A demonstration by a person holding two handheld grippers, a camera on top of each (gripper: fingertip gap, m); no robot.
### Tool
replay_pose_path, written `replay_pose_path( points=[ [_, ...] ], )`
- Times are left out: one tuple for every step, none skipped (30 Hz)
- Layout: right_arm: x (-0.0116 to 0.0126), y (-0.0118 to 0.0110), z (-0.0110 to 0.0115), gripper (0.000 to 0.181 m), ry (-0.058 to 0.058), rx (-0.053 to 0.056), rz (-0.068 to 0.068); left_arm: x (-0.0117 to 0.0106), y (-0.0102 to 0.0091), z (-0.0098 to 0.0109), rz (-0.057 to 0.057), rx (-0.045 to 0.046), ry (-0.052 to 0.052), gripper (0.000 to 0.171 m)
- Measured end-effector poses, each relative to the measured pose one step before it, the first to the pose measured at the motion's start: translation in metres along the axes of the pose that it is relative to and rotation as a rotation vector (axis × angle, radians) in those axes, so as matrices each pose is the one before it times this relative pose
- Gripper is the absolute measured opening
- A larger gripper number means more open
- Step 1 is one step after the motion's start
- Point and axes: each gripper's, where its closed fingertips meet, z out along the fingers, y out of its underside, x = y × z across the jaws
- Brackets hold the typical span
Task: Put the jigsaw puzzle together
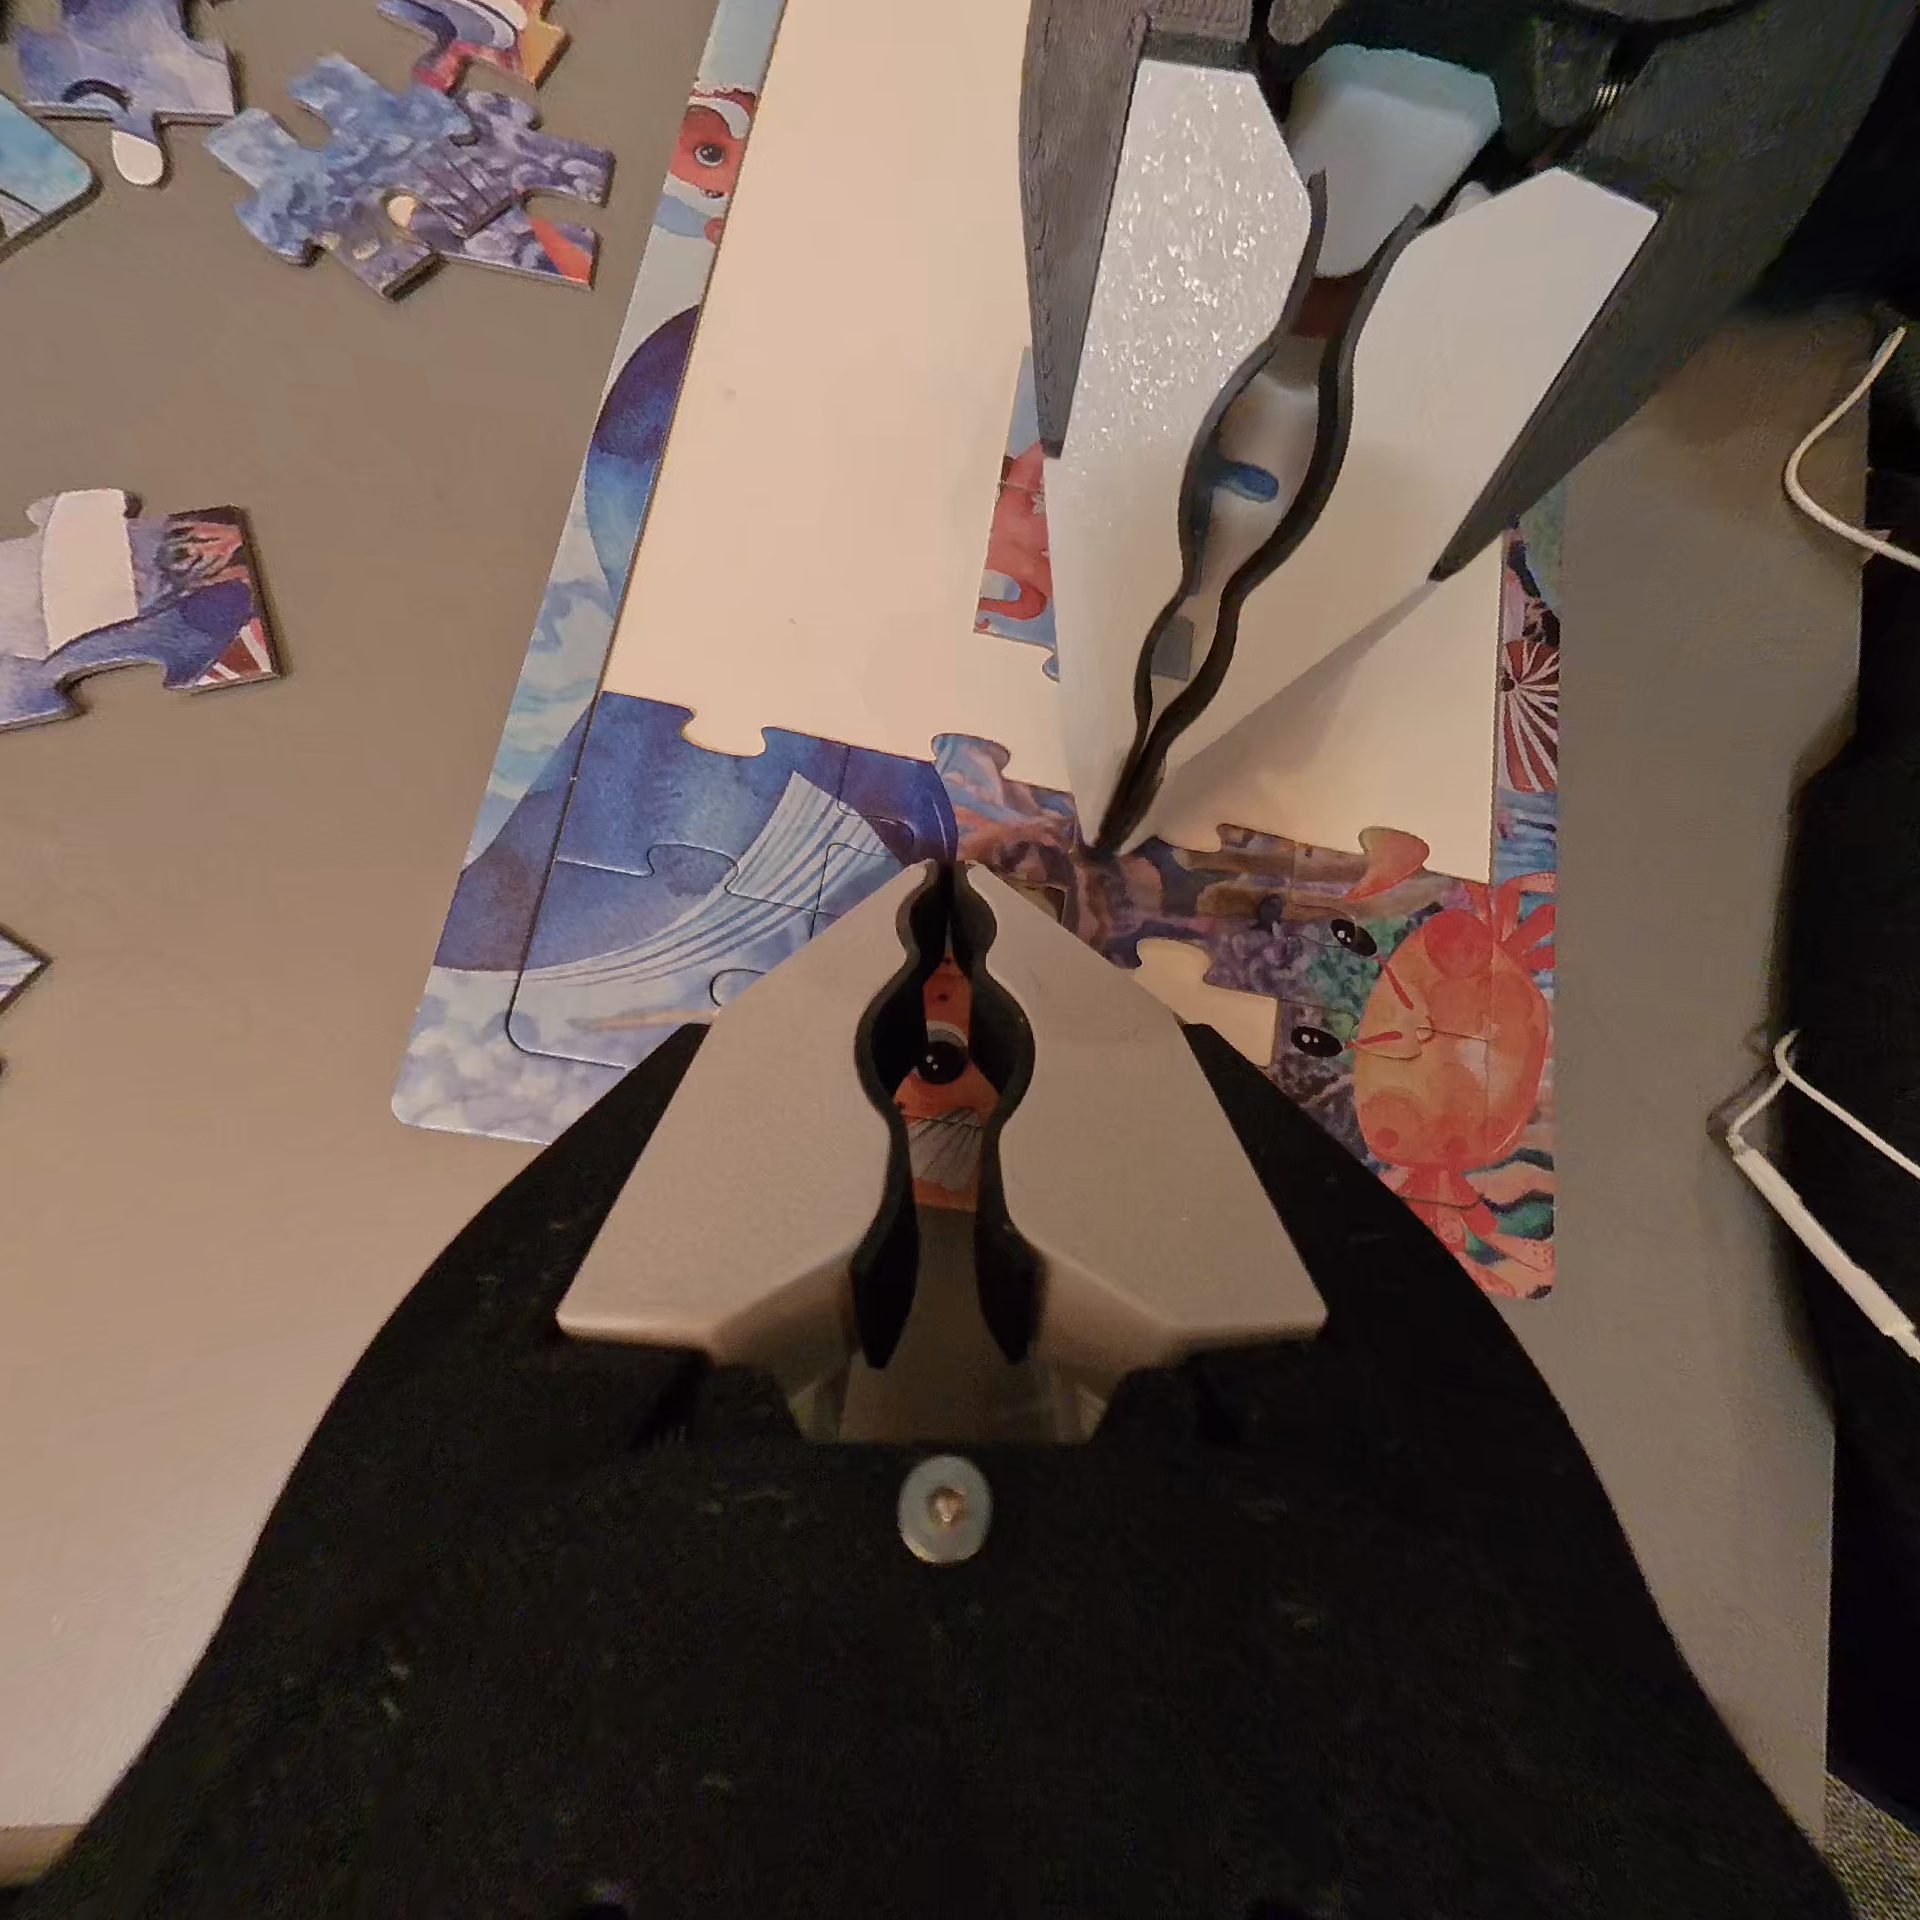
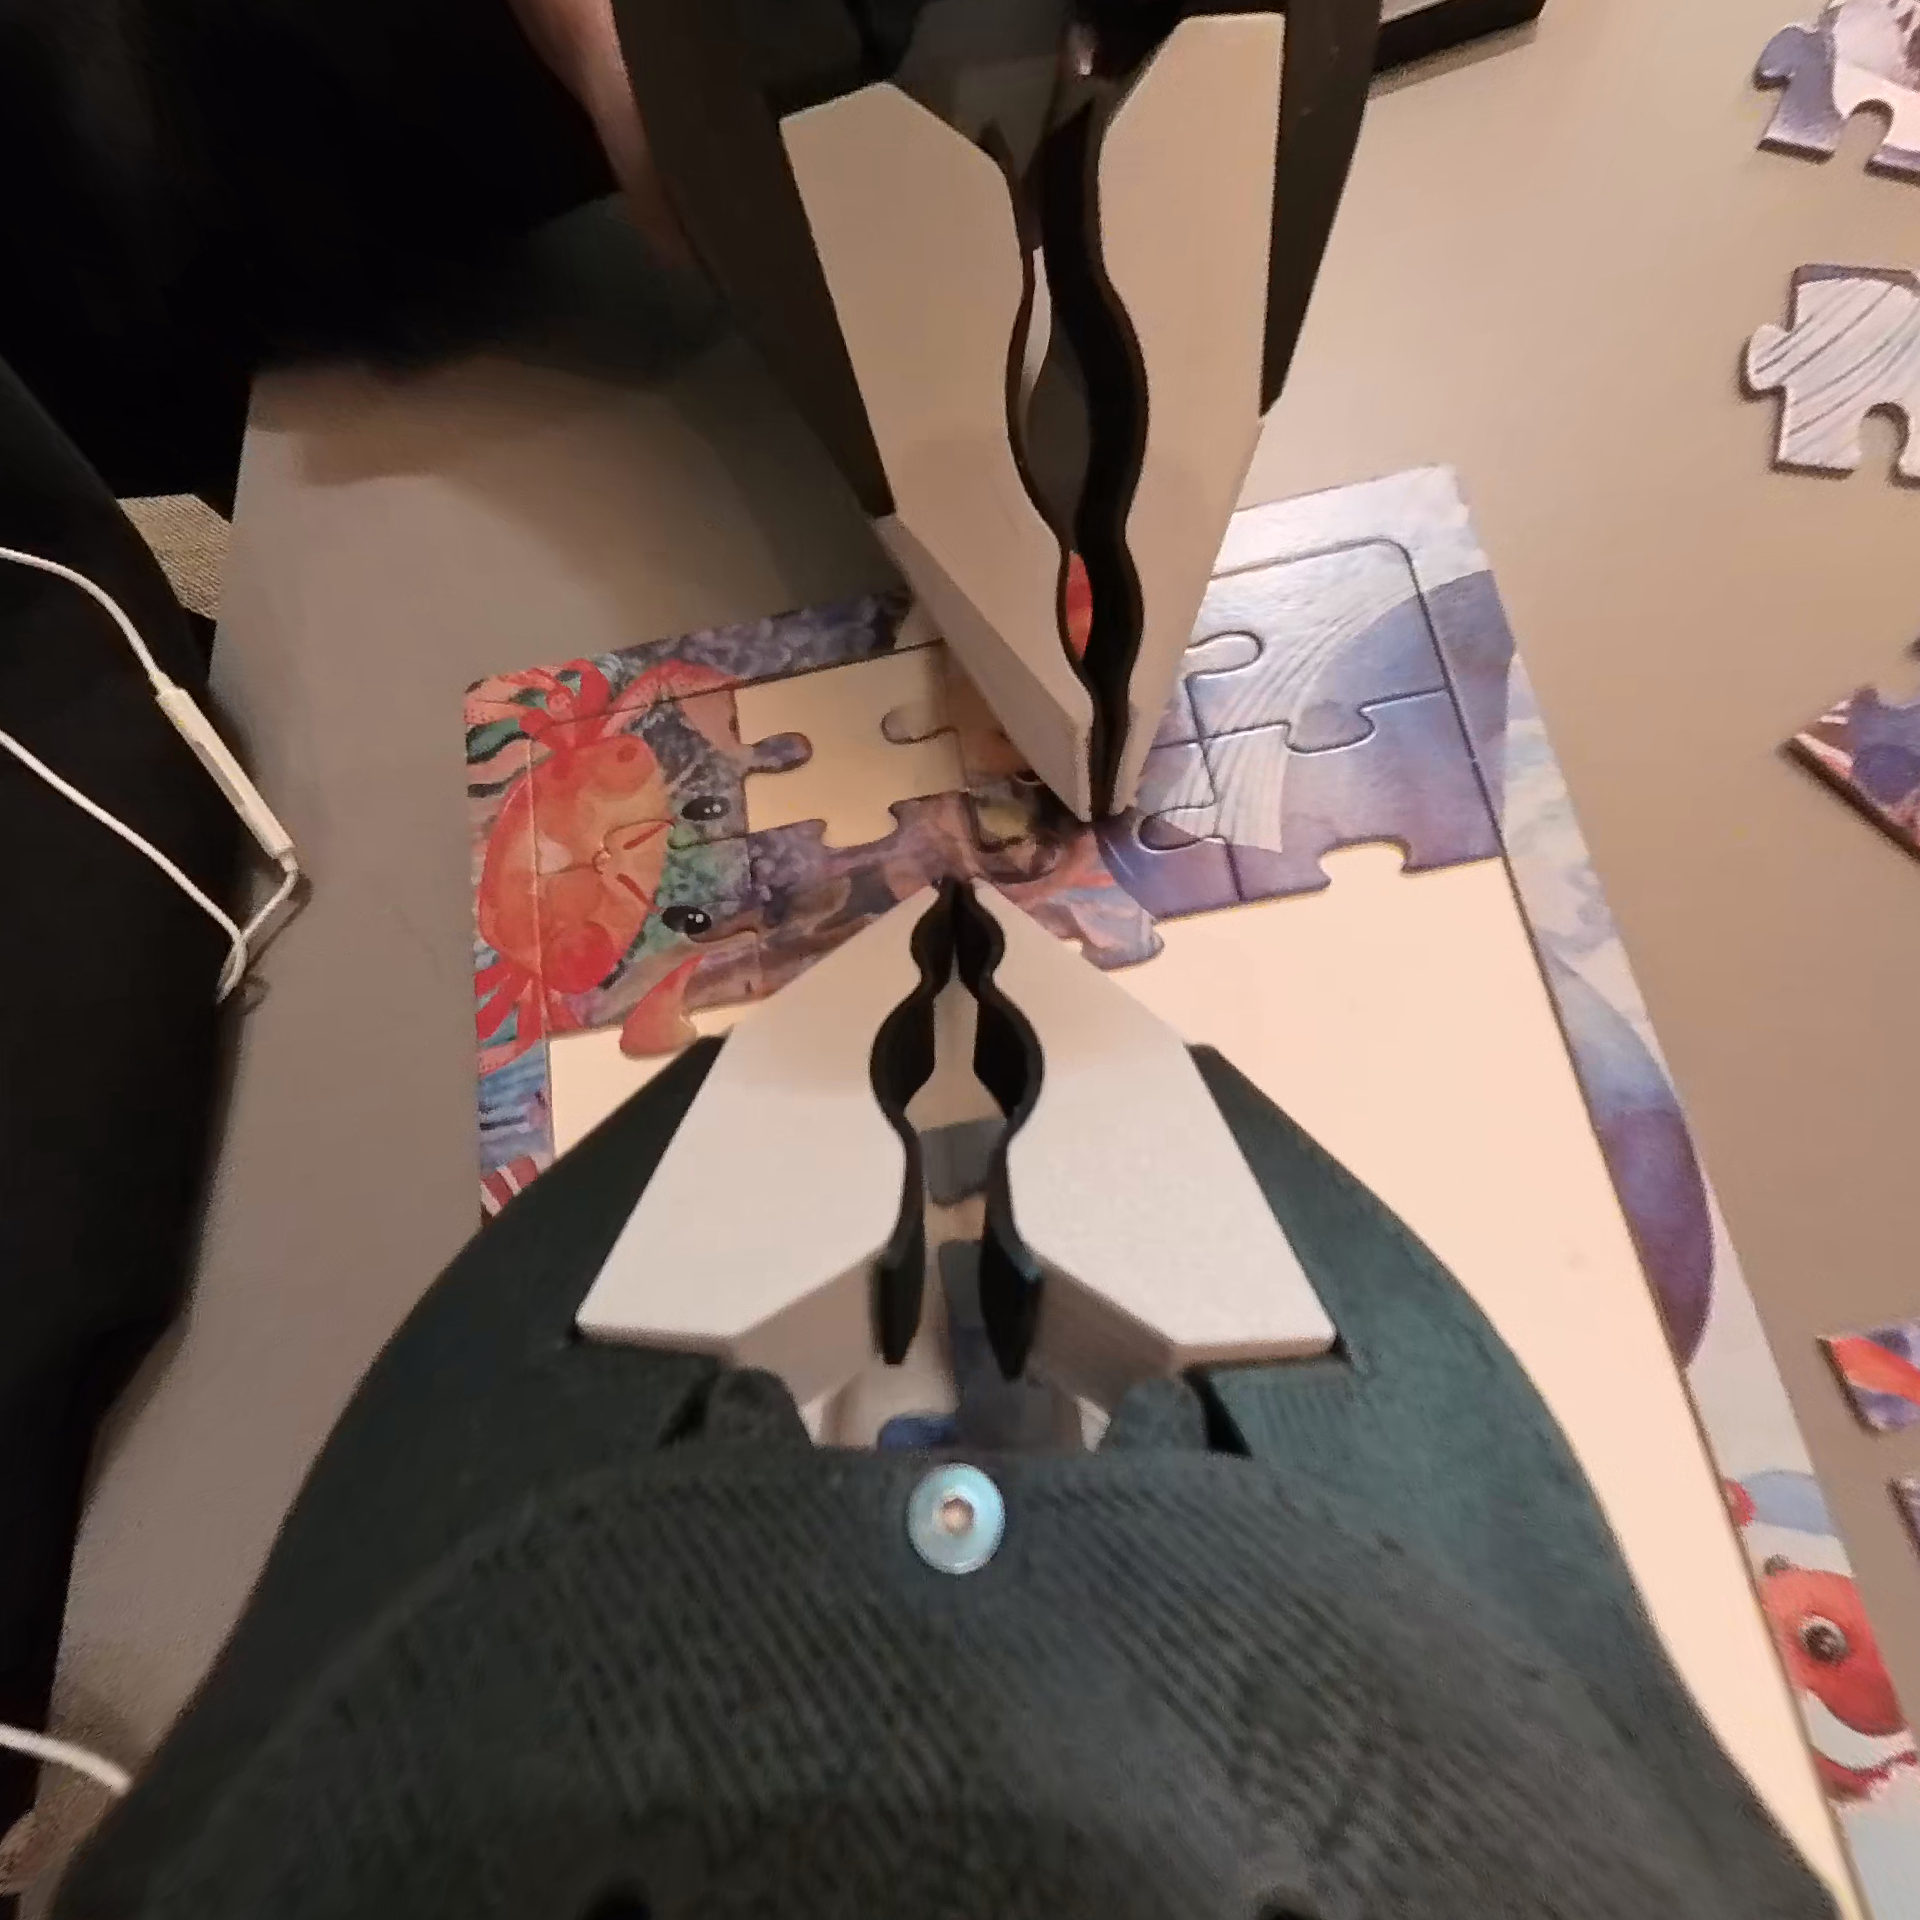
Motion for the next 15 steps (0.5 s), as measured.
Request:
replay_pose_path(
  points=[
    [-0.00159,-0.00071,0.00100,0.000,-0.0057,0.0039,0.0008,0.00001,-0.00005,0.00001,-0.0004,0.00022,0.0005,0.000],
    [-0.00109,-0.00045,0.00077,0.000,-0.0032,0.0014,-0.0001,0.00002,-0.00006,0.00006,0.0000,-0.00007,0.0001,0.000],
    [-0.00035,-0.00014,0.00029,0.000,0.0009,-0.0027,-0.0002,-0.00002,-0.00006,-0.00008,0.0004,-0.00008,-0.0001,0.000],
    [-0.00001,0.00002,-0.00001,0.000,0.0033,-0.0049,-0.0007,-0.00006,0.00004,-0.00005,0.0005,0.00025,-0.0001,0.000],
    [0.00000,0.00007,0.00005,0.000,0.0049,-0.0055,-0.0038,-0.00004,-0.00003,0.00002,0.0004,0.00021,-0.0001,0.000],
    [-0.00005,-0.00007,0.00012,0.000,0.0044,-0.0044,-0.0055,0.00007,-0.00005,0.00004,0.0002,0.00045,-0.0001,0.000],
    [-0.00031,-0.00029,0.00042,0.000,0.0003,-0.0006,-0.0029,-0.00002,-0.00020,0.00014,0.0001,0.00095,-0.0002,0.000],
    [-0.00067,-0.00065,0.00068,0.000,-0.0037,0.0037,0.0011,-0.00004,-0.00015,0.00025,0.0001,0.00056,-0.0002,0.000],
    [-0.00092,-0.00077,0.00095,0.000,-0.0049,0.0056,0.0026,0.00008,-0.00026,0.00023,0.0005,0.00106,-0.0007,0.000],
    [-0.00068,-0.00066,0.00074,0.000,-0.0045,0.0044,0.0030,-0.00003,-0.00022,0.00024,0.0010,0.00027,-0.0013,0.000],
    [-0.00059,-0.00053,0.00060,0.000,-0.0024,0.0015,0.0019,0.00003,-0.00001,0.00013,0.0020,-0.00048,-0.0017,0.000],
    [-0.00032,-0.00033,0.00034,0.000,0.0005,-0.0009,-0.0010,-0.00003,-0.00005,-0.00001,0.0021,-0.00031,-0.0014,0.000],
    [0.00000,-0.00011,0.00020,0.000,0.0024,-0.0019,-0.0029,0.00003,-0.00005,0.00007,0.0005,-0.00004,-0.0003,0.000],
    [-0.00023,-0.00020,0.00025,0.000,0.0020,-0.0010,-0.0019,-0.00003,-0.00003,-0.00005,-0.0010,0.00051,0.0008,0.000],
    [-0.00034,-0.00045,0.00057,0.000,0.0002,0.0014,-0.0007,0.00000,-0.00005,0.00010,-0.0010,0.00058,0.0010,0.000]
  ],
)
